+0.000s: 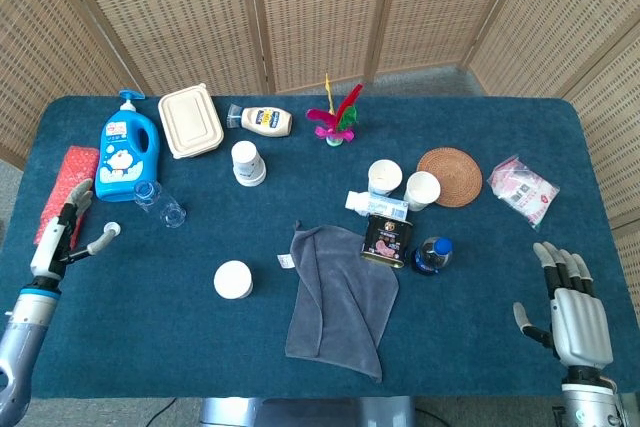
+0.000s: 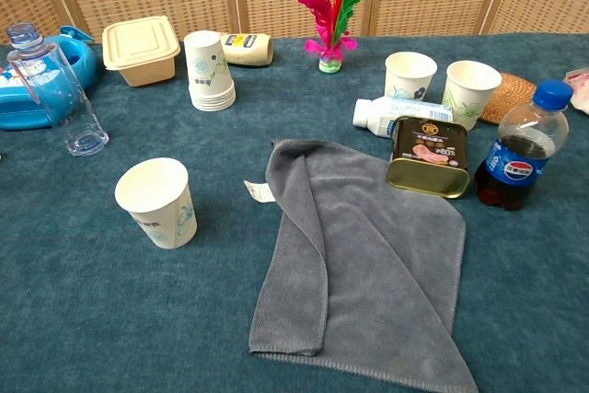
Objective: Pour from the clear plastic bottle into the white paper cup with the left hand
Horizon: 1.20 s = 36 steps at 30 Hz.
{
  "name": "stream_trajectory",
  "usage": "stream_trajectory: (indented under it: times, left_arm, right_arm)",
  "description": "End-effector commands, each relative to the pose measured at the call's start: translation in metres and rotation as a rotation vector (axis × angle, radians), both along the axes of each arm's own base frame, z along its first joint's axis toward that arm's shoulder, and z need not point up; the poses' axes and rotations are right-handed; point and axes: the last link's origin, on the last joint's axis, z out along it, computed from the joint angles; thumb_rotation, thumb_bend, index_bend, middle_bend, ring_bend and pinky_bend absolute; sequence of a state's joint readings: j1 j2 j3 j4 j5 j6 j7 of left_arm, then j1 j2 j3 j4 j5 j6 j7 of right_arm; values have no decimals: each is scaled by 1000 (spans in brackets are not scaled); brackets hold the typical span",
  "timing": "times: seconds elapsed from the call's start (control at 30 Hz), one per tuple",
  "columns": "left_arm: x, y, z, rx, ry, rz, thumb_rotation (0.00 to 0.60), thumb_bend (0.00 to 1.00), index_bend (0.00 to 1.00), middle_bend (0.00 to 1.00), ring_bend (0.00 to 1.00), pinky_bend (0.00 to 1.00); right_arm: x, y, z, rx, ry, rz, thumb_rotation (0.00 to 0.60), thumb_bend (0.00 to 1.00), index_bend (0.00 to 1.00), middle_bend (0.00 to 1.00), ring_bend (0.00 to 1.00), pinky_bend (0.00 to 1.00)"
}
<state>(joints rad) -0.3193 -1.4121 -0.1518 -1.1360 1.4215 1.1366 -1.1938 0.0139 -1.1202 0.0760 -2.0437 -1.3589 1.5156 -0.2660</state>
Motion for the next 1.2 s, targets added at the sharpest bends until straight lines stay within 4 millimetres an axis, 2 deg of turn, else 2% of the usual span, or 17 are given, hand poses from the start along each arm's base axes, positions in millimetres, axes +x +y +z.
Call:
stream_trajectory:
  times: [0.03, 0.4, 0.83, 0.97, 1.07, 1.2]
  left_arm:
    - [5, 10, -8, -14, 3, -10, 429, 222, 0, 5, 0, 0]
    - [16, 33, -38, -68, -2, -19, 431, 222, 0, 4, 0, 0]
    - [31, 52, -59, -102, -26, -44, 436, 223, 3, 23, 0, 5]
    - [33, 54, -63, -106, -13, -52, 447, 227, 81, 92, 14, 76]
    - [33, 57, -65, -106, 9, -54, 473, 273, 160, 162, 103, 168]
    - [33, 61, -68, -98, 30, -54, 539, 362, 246, 245, 207, 300]
  right_arm:
    - [-1, 1, 1, -1, 2, -4, 600, 395, 0, 33, 0, 0]
    - [-2, 5, 5, -13, 11, -22, 600, 394, 0, 33, 0, 0]
    - [-6, 12, 12, -31, 13, -41, 600, 396, 0, 33, 0, 0]
    - [-6, 12, 13, -33, 13, -43, 600, 396, 0, 32, 0, 0]
    - [-6, 12, 12, -28, 2, -42, 600, 395, 0, 33, 0, 0]
    - [-6, 12, 13, -29, -2, -43, 600, 396, 0, 33, 0, 0]
